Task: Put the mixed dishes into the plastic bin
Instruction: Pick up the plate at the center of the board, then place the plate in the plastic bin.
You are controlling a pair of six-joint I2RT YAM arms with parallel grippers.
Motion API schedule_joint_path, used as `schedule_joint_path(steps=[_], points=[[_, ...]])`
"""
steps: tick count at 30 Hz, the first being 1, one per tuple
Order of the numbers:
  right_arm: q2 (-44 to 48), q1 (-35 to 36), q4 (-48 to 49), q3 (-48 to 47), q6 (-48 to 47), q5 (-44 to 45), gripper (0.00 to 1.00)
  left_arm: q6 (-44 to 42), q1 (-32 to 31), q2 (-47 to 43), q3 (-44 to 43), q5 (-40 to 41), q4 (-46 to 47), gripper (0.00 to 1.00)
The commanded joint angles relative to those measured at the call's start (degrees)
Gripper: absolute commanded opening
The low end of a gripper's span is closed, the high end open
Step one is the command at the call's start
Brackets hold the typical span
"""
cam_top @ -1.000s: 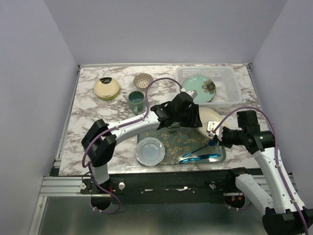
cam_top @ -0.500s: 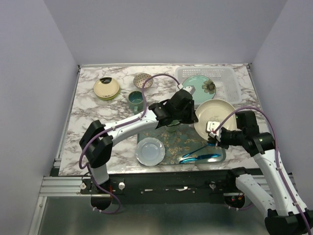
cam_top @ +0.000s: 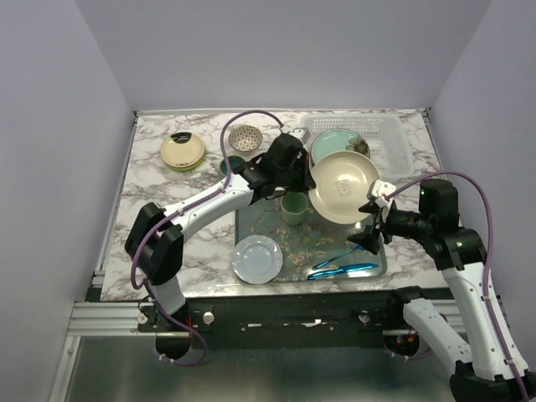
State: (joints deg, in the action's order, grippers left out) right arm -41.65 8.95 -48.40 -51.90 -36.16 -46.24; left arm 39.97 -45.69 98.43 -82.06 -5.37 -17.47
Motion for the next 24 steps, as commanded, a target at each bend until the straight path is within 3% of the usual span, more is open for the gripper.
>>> schedule_joint_path(steps=[1, 6, 19, 24], points=[[-1.5, -7.9, 7.9, -2.4, 13.7, -4.6, 0.88, -1.3, 3.8, 1.8, -6.9, -2.8, 0.8, 0.00], [-3.2, -19.3, 12.3, -1.5, 22.3, -7.6, 0.88, -1.8, 6.8, 8.1, -14.6, -3.4, -0.4, 0.00], [2.1, -22.0, 15.1, 3.3, 22.5, -2.6, 0.88, -3.1, 8.6, 33.7, -54.8, -0.2, -13.7, 0.00], [3.0, -22.8, 15.4, 3.8, 22.1, -0.8, 0.88, -1.8, 9.7, 37.3, -55.2, 1.1, -10.9, 0.00]])
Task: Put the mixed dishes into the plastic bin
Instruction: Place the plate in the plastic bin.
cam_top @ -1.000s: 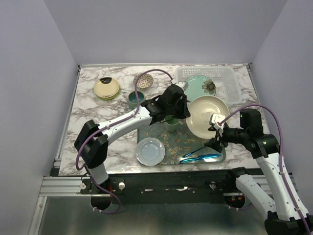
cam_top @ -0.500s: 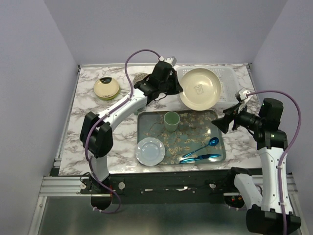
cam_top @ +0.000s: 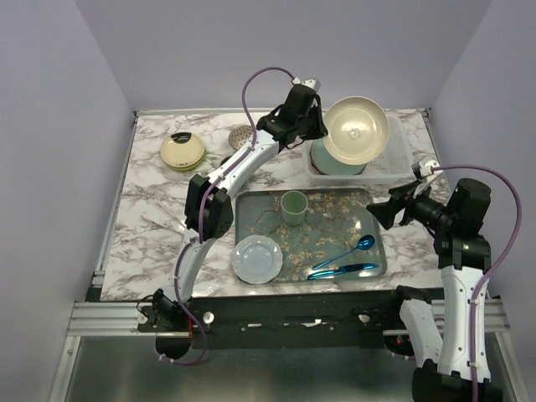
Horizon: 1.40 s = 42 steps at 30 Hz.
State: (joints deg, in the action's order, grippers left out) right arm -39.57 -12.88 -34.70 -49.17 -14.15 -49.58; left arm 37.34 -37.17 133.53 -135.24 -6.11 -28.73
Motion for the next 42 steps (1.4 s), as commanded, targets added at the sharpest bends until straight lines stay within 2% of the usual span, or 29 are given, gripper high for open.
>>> schedule_joint_path(steps=[1, 18, 31, 42], points=[[0.9, -1.0, 1.6, 1.1, 0.2, 2.6, 0.88, 1.1, 1.1, 2.7, -2.0, 2.2, 1.1, 0.00], [0.7, -2.7, 1.8, 1.6, 0.2, 2.8, 0.89, 4.8, 1.1, 10.5, -4.8, 5.6, 4.0, 0.02], [0.7, -3.4, 1.8, 1.8, 0.2, 2.6, 0.89, 6.0, 0.9, 12.5, -4.8, 7.5, 4.0, 0.19], [0.7, -3.7, 1.9, 1.9, 0.1, 2.6, 0.89, 5.7, 0.8, 11.3, -4.3, 8.1, 3.6, 0.41]])
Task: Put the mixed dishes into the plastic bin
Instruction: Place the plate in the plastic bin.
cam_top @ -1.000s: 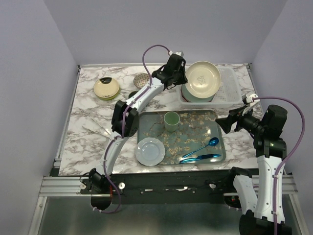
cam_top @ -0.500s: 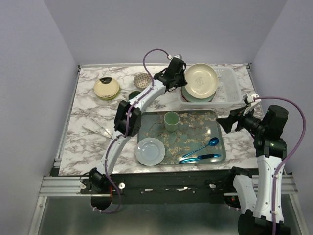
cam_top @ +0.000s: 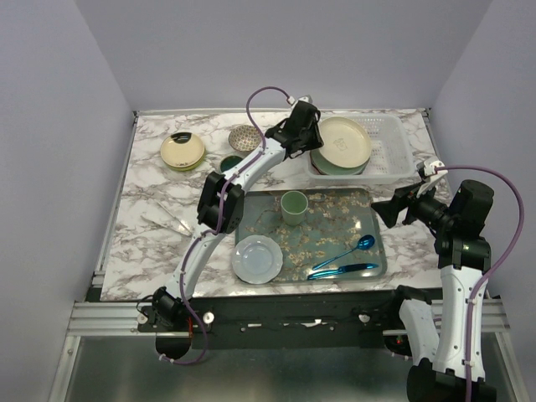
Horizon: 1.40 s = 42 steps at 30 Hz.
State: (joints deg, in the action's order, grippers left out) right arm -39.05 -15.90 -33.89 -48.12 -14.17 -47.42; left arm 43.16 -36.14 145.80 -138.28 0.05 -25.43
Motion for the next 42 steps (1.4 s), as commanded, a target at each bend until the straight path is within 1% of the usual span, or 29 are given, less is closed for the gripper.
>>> schedule_joint_path(steps=[1, 5, 9, 12, 17, 27, 31, 34, 36, 40, 42], points=[[0.2, -0.7, 1.0, 0.8, 0.2, 0.4, 0.89, -0.3, -0.2, -1.2, -1.0, 2.1, 0.2, 0.43], [0.3, -0.9, 1.0, 0.8, 0.1, 0.4, 0.89, -1.3, -0.3, -2.9, -0.3, 2.7, 0.2, 0.52], [0.2, -1.1, 1.0, 0.8, 0.2, 0.2, 0.89, -2.8, -0.4, -4.5, 0.2, 4.0, -0.2, 0.59], [0.2, -1.1, 1.0, 0.9, 0.2, 0.1, 0.89, -4.0, -0.5, -5.5, 0.6, 5.1, -0.8, 0.63], [0.2, -1.3, 1.0, 0.9, 0.1, 0.1, 0.89, -5.5, -0.5, -6.7, 0.7, 6.4, -1.6, 0.66], [0.2, -1.9, 1.0, 1.1, -0.2, -0.1, 0.89, -8.3, -0.6, -9.1, 1.6, 5.8, -1.6, 0.68], [0.1, -2.0, 1.0, 1.1, -0.3, -0.2, 0.89, -10.7, -0.6, -13.2, 6.4, 5.0, 1.5, 0.72], [0.1, -1.9, 1.0, 1.2, -0.5, -0.4, 0.89, -12.7, -0.6, -17.6, 13.2, 5.1, 4.7, 0.77], [0.0, -2.0, 1.0, 1.3, -0.6, -0.4, 0.89, -14.0, -0.6, -20.8, 15.8, 5.2, 6.7, 0.80], [0.0, -2.1, 1.0, 1.4, -1.0, -0.8, 0.89, -16.2, -0.6, -26.6, 22.8, 5.0, 9.7, 0.83], [0.1, -2.1, 0.9, 1.4, -1.6, -1.4, 0.89, -17.0, -0.4, -30.5, 27.7, 4.9, 11.9, 0.84]])
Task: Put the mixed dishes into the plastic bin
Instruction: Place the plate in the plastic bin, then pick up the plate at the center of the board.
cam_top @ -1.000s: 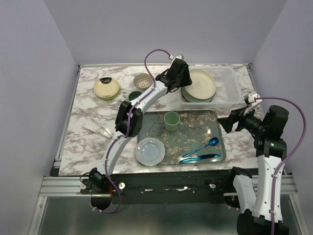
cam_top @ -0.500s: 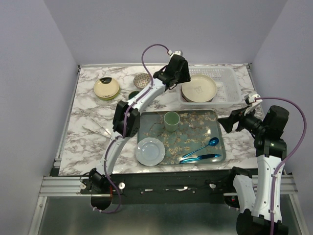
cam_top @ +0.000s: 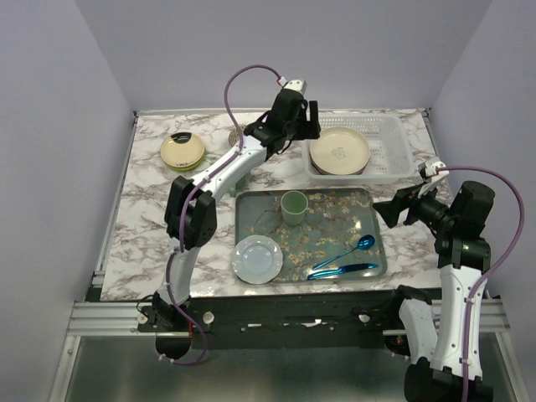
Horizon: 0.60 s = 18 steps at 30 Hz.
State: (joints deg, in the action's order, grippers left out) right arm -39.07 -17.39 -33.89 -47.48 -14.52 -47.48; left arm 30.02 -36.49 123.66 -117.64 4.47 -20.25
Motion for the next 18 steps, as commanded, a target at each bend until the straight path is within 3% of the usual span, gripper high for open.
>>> schedule_joint_path(steps=[1, 7, 13, 18], points=[[0.2, -0.6, 0.9, 0.8, -1.5, -1.6, 0.89, -4.9, -0.1, -9.6, 8.6, 0.4, 7.3, 0.85], [0.2, -0.6, 0.0, 0.9, -3.7, -3.8, 0.89, -8.7, 0.4, -18.6, 19.3, 1.5, 10.5, 0.91], [0.2, -0.6, -1.4, 0.7, -6.0, -6.5, 0.89, -5.1, 1.9, -21.5, 18.8, -4.6, 8.5, 0.93], [-0.1, -0.6, -2.2, 0.7, -7.3, -9.0, 0.89, -4.0, 4.1, -27.1, 23.7, -8.0, 8.6, 0.93]])
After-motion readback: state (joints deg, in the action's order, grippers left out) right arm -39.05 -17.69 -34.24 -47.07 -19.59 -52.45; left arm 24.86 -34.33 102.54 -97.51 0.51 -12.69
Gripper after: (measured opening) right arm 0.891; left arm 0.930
